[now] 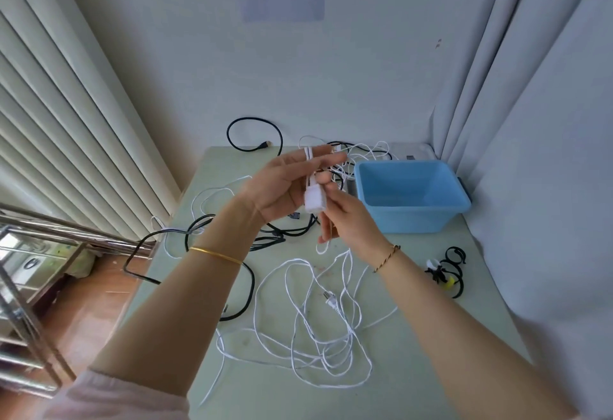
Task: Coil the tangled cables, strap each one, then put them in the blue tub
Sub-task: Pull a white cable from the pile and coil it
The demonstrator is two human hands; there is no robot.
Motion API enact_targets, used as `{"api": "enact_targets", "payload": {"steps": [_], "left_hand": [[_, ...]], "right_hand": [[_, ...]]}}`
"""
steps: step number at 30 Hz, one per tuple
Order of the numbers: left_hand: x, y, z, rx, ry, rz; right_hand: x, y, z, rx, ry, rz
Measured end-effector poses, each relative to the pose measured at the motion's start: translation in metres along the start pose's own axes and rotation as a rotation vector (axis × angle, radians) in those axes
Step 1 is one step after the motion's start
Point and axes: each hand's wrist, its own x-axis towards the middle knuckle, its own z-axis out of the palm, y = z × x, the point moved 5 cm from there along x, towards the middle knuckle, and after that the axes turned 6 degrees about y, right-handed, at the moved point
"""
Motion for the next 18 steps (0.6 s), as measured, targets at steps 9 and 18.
{"api": "enact_targets", "payload": {"steps": [9, 18], "left_hand": [[0.013, 0.002, -0.028, 0.025, 0.321, 0.271], [0.005, -0.011, -0.026, 1.025, 0.246, 0.269]], "right_hand": [[-0.028, 0.001, 0.005, -0.248, -0.391, 0.107], [-0.008, -0.033, -0.045, -0.083, 0.027, -0.039]]}}
